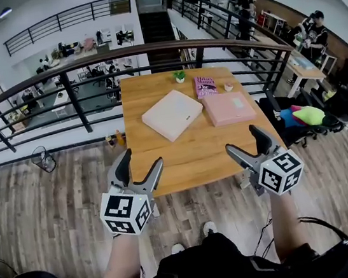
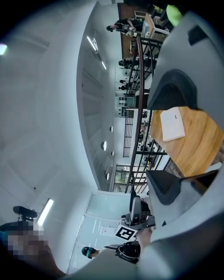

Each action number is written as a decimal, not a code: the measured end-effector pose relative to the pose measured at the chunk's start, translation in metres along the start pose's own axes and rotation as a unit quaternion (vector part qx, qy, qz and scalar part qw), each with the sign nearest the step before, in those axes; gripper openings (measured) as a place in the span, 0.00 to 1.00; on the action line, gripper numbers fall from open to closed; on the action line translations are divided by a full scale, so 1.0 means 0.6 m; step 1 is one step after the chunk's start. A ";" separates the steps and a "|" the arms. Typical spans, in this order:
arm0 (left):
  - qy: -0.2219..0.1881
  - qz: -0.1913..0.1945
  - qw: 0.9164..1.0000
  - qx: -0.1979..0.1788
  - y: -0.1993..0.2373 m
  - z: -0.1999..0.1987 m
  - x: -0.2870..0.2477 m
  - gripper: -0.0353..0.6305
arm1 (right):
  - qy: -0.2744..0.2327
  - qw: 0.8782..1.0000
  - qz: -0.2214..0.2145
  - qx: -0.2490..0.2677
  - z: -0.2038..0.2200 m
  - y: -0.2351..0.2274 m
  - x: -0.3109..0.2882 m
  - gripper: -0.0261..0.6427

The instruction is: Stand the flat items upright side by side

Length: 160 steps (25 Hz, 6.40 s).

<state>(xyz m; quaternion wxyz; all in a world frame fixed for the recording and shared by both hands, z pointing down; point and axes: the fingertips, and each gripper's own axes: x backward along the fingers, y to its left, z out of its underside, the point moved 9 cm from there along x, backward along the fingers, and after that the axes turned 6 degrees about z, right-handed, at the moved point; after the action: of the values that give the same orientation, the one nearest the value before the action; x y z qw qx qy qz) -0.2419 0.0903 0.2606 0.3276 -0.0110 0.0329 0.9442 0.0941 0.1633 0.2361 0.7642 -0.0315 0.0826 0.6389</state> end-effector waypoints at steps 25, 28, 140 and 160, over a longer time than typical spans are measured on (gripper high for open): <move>0.050 -0.113 0.992 -0.007 0.058 -0.014 -0.341 0.59 | -0.025 0.990 -0.134 0.034 -0.003 -0.336 -0.352 0.68; 0.069 -0.116 0.991 -0.002 0.055 -0.006 -0.386 0.59 | -0.021 0.988 -0.148 0.030 0.006 -0.379 -0.387 0.68; 0.451 -0.023 0.887 0.099 0.231 0.545 -0.598 0.53 | 0.263 0.845 -0.177 0.431 0.256 -0.297 -0.664 0.42; 0.464 0.062 0.880 0.077 0.260 0.573 -0.578 0.51 | 0.175 0.814 -0.171 0.526 0.129 -0.090 -0.605 0.41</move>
<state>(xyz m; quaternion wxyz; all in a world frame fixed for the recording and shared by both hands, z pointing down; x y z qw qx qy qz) -0.0657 -0.2224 0.6271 0.2149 -0.4205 0.2548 0.8439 0.0921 -0.1873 0.3696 0.7336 0.2505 0.5322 0.3404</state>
